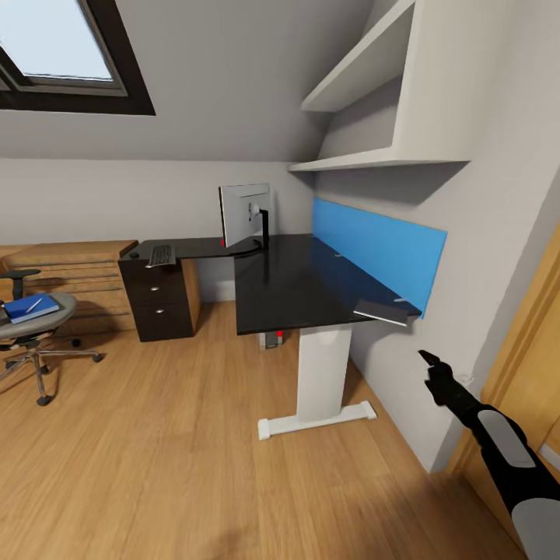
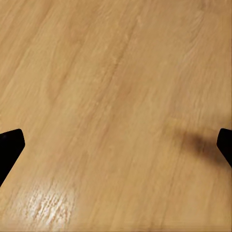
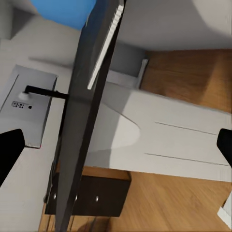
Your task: In the bedroom, organize the workspace by keeping the computer under the desk, ensuring the monitor is on the desk, placing the keyboard on the desk next to the monitor, placing the mouse on the desk next to the keyboard, moving the folder from the swivel chair onto the desk next to the mouse, stacking the notebook on top of the folder with the pen on top of the notebook, and positioning the swivel chair next to the desk.
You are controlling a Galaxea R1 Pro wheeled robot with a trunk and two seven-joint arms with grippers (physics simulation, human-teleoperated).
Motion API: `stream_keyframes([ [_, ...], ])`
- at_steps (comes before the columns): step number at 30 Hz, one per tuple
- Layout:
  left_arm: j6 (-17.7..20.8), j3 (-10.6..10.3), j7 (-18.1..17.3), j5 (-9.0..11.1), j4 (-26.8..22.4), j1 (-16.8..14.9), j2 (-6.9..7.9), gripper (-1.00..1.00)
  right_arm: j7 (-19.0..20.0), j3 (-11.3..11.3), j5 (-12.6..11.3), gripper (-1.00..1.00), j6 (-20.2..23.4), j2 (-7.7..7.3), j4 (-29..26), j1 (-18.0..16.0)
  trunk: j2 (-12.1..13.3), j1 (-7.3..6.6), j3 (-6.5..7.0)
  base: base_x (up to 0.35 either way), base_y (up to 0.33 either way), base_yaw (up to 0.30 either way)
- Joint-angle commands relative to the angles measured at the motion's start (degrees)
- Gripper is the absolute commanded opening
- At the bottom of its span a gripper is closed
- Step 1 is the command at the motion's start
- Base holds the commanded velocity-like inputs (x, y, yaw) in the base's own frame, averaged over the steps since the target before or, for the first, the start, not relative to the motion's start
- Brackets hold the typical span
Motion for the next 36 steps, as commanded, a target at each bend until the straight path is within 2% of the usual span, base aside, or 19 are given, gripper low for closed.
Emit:
stream_keyframes([
  [1, -0.21, -0.12, 0.13, 0.56, 0.11, -0.04, 0.04, 1.00, 0.05, -0.24, -1.15, 1.00, 0.25, -0.01, 0.00, -0.03, -0.02, -0.01, -0.05, 0.064, 0.000, 0.000],
  [7, -0.26, -0.08, 0.20, 0.67, 0.27, -0.04, 0.09, 1.00, -0.08, -0.65, -2.49, 1.00, 0.29, -0.03, 0.04, -0.03, -0.02, -0.01, -0.05, 0.189, 0.000, 0.000],
  [12, -0.29, -0.08, 0.21, 0.67, 0.32, -0.04, 0.08, 1.00, -0.11, -1.98, -3.08, 1.00, 0.35, 0.12, 0.09, -0.03, -0.02, -0.01, -0.05, 0.233, 0.000, 0.000],
  [17, -0.28, -0.08, 0.16, 0.60, 0.34, -0.03, 0.03, 1.00, -0.18, -2.78, -5.78, 1.00, 0.42, 0.31, 0.16, -0.03, -0.02, -0.01, -0.05, 0.074, 0.000, 0.000],
  [20, -0.31, -0.05, 0.14, 0.64, 0.35, -0.05, 0.02, 1.00, -0.19, -3.01, -9.66, 1.00, 0.46, 0.36, 0.24, -0.03, -0.02, -0.01, -0.05, 0.087, 0.000, 0.000],
  [26, -0.33, -0.04, 0.14, 0.61, 0.41, -0.06, 0.02, 1.00, -0.18, -3.08, -10.45, 1.00, 0.46, 0.34, 0.27, -0.03, -0.02, -0.01, -0.05, 0.199, 0.000, 0.000],
  [36, -0.36, -0.04, 0.06, 0.56, 0.44, -0.05, 0.02, 1.00, -1.21, -3.37, -10.56, 1.00, 0.05, 0.29, 2.14, -0.03, -0.02, -0.01, -0.05, 0.036, 0.000, 0.000],
])
